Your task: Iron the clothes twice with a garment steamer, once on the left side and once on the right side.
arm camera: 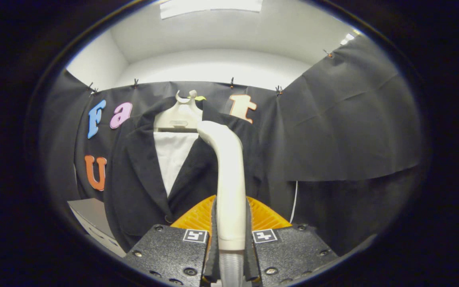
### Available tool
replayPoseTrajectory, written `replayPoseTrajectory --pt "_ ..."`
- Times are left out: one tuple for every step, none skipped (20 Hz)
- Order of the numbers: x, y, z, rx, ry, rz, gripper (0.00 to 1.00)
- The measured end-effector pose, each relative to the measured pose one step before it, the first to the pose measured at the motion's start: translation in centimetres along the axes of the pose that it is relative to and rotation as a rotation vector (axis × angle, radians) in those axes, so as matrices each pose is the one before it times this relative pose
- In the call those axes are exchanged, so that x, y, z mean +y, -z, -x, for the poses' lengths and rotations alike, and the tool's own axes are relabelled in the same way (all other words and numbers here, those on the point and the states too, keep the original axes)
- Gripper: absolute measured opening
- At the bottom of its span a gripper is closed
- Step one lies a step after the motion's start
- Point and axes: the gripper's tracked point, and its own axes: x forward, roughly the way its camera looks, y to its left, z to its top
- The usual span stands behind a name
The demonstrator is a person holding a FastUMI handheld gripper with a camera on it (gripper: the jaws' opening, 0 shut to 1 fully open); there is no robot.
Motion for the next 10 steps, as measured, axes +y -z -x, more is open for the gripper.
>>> replayPoseTrajectory --pt "0.084 0.339 0.245 0.00343 0.00008 0.00539 0.28" --pt "0.081 0.169 0.246 0.0014 -0.00116 0.00169 0.28" --pt "0.001 0.238 0.161 0.00558 -0.00031 0.00177 0.28" --pt "-0.147 0.337 0.282 0.00648 0.00138 0.00133 0.28" --pt "-0.141 0.249 0.26 0.00877 0.00451 0.00168 0.28" --pt "-0.018 0.716 0.359 0.01069 0.00331 0.00195 0.28" --pt "-0.009 0.413 0.255 0.01163 0.00357 0.00172 0.28" --pt "-0.101 0.491 0.377 0.01181 0.00331 0.00161 0.28" --pt "-0.029 0.393 0.358 0.01143 0.00444 -0.00052 0.28" --pt "-0.071 0.524 0.347 0.01296 0.00555 0.00313 0.28"
